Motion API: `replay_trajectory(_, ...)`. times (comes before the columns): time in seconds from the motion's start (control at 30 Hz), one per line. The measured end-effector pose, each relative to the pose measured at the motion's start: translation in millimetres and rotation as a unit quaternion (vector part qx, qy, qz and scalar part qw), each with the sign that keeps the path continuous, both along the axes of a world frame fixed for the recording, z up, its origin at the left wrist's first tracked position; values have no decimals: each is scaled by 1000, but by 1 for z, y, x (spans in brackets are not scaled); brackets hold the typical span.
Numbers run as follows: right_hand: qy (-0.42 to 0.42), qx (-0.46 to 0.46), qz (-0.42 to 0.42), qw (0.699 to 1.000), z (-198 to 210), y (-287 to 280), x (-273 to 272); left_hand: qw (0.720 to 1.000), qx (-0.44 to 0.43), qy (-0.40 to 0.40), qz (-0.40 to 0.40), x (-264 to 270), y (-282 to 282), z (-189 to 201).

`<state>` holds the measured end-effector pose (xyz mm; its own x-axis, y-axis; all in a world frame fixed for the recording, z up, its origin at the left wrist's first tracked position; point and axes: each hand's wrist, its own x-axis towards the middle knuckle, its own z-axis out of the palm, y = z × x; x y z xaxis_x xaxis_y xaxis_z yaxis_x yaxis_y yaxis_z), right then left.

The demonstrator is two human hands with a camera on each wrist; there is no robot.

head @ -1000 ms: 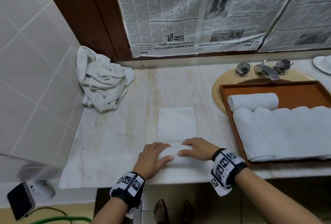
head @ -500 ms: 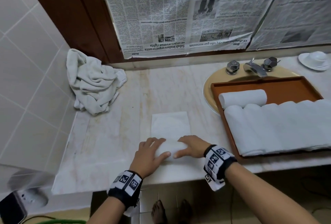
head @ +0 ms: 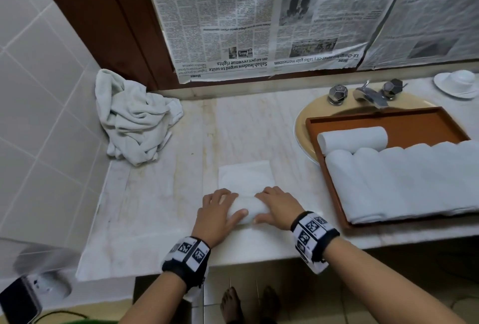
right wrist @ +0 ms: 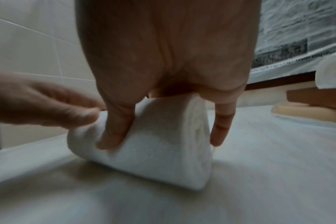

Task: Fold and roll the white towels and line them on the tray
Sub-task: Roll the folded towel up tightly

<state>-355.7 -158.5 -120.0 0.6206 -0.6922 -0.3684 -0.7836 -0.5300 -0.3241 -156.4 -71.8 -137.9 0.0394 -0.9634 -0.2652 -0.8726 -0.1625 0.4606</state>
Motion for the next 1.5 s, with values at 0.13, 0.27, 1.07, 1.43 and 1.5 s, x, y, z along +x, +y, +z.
replay_trajectory(0.13,-3,102,-13,995,10,-8,2,999,-9,-35,-11,-2,13,-3)
replay_trajectory(0.27,-40,171,-30,984,15,-1,-8,997,55,54,-4,2,3,1)
replay_trajectory(1.07,-60,-211,-25,975,-18,17,-12,984,69,162,2,14,-42,17)
replay_trajectory(1.43,-60,154,-41,985,11,-35,-6,995,1,96,-19,7,-10,-6)
replay_trajectory(1.5,-80,180,-61,979,15,-32,-6,992,32,117,-23,14,-19,-5)
